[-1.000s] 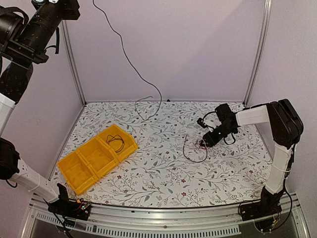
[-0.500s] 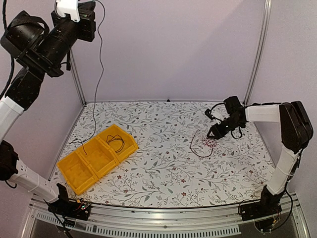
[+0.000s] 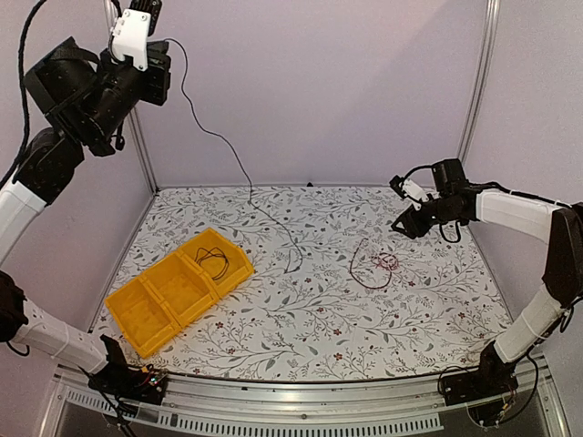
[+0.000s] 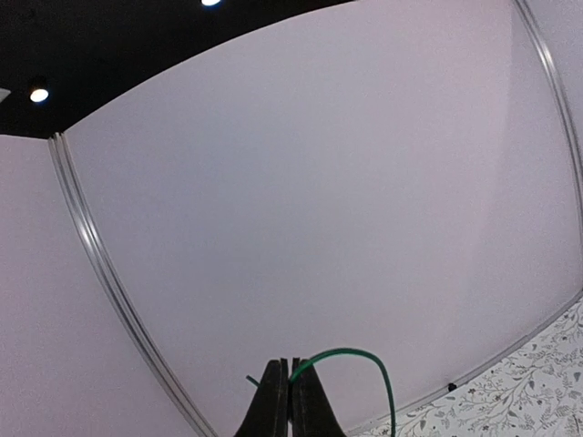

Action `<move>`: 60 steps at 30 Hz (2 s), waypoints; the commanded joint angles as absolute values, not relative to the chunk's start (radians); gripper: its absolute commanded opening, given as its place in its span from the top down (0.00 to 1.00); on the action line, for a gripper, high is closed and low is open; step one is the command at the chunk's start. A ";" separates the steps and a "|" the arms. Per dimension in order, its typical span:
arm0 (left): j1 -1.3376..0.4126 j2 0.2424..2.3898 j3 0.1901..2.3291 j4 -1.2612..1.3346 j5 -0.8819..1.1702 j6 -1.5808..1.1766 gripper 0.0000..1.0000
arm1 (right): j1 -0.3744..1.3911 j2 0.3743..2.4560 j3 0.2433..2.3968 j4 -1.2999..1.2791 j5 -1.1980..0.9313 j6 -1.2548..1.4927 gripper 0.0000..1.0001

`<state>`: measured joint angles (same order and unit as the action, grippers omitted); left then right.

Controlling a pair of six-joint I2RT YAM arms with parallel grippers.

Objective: Untangle the cables

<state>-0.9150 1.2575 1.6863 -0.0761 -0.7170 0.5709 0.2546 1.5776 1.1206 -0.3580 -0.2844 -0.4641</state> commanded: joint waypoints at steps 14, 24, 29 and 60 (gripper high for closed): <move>-0.671 1.255 1.676 -0.179 -0.523 0.400 1.00 | 0.240 1.604 1.103 -0.353 -0.275 -0.489 0.42; -0.651 1.271 1.779 -0.185 -0.529 0.402 1.00 | 0.239 1.608 1.103 -0.353 -0.285 -0.491 0.42; -0.651 1.258 1.805 -0.168 -0.546 0.428 1.00 | 0.238 1.606 1.101 -0.352 -0.286 -0.491 0.42; -0.612 1.268 1.705 -0.162 -0.508 0.398 1.00 | 0.237 1.619 1.104 -0.365 -0.302 -0.496 0.42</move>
<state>-0.6270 1.2270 1.6878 -0.1761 -0.5480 0.4282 0.2417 1.6089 1.1107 -0.3584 -0.2901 -0.4900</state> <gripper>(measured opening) 0.005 0.578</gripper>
